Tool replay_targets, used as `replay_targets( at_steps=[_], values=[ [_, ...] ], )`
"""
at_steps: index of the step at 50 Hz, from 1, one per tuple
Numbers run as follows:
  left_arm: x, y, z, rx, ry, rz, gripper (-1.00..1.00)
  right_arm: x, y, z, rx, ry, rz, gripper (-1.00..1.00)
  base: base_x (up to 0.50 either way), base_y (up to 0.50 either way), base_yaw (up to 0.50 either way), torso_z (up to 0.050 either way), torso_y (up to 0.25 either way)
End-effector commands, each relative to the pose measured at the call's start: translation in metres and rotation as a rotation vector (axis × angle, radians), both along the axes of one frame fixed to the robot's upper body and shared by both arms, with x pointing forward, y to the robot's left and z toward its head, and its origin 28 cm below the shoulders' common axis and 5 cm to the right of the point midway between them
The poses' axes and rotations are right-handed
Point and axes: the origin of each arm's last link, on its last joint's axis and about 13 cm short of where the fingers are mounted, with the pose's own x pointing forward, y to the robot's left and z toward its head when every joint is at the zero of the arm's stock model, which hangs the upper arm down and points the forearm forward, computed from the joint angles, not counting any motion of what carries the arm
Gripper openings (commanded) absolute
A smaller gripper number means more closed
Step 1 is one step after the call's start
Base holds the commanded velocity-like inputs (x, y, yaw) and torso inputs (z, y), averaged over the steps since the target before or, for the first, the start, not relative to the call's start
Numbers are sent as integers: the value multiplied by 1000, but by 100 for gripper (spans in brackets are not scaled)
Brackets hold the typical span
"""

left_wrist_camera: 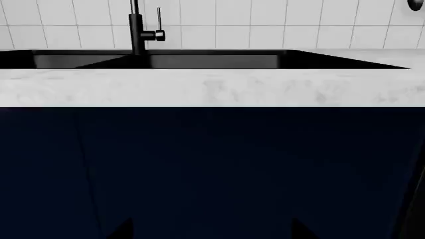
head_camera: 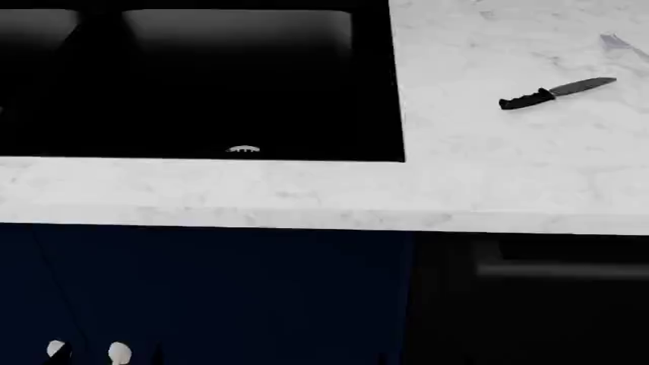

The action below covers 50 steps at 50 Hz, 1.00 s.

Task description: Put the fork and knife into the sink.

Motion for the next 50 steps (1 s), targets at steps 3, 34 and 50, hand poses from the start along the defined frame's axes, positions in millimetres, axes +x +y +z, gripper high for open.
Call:
replay_targets(
  at_steps=[3,34,50],
  values=[
    [0,-1,-2,5,11,-4,100,-1,1,-2,0,4,2,100,0,0,0,0,0],
    [-10,-1,-7,-7,31,10,100,-3,2,-7,-5,9,12,100,0,0,0,0,0],
    [-5,-2,20,33,-25,32,100,-3,-1,19,-14,-92,15,100,0,0,0,0,0]
  ],
)
